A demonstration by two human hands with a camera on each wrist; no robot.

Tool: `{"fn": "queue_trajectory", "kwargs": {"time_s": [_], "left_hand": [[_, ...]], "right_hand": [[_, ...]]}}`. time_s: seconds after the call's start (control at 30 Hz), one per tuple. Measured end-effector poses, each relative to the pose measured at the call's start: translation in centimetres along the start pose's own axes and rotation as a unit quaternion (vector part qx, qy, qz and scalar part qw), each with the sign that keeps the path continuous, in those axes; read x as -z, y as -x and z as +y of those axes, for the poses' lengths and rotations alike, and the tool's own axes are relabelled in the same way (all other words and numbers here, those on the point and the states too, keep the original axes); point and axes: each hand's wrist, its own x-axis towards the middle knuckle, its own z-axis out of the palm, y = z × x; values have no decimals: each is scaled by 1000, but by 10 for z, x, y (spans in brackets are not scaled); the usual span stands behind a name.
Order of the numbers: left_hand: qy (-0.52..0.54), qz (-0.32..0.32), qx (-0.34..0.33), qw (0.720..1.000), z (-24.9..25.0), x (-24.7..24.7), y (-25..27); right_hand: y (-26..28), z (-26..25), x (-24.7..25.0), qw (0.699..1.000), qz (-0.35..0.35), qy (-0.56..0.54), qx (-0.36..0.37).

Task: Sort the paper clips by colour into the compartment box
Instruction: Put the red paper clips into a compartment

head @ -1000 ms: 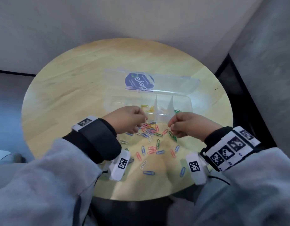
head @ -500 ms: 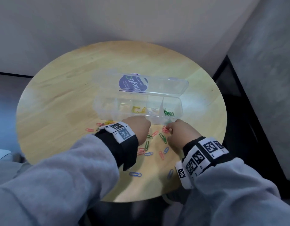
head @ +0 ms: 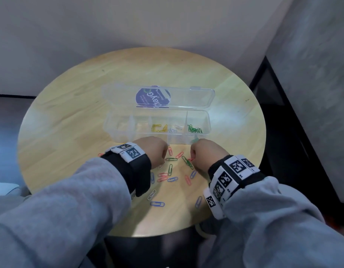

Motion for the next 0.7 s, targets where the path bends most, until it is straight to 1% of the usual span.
{"fn": "queue_trajectory", "kwargs": {"time_s": [0.07, 0.13, 0.23, 0.33, 0.5, 0.6, 0.7], "left_hand": [[31, 9, 4, 999, -2, 1, 3], [84, 19, 11, 996, -5, 4, 6], [209, 17, 16, 978, -11, 10, 12], [351, -25, 34, 936, -17, 15, 20], [478, -73, 102, 869, -22, 12, 30], [560, -86, 118, 816, -20, 9, 34], [645, -98, 105, 751, -21, 11, 37]], "right_hand": [[0, 0, 0, 1000, -8, -3, 0], [0, 0, 0, 1000, -25, -9, -2], [3, 2, 2, 999, -47, -22, -4], [8, 4, 4, 999, -46, -28, 8], [11, 5, 5, 997, -32, -56, 31], [11, 7, 5, 997, -24, -56, 49], [11, 10, 4, 996, -15, -63, 57]]}}
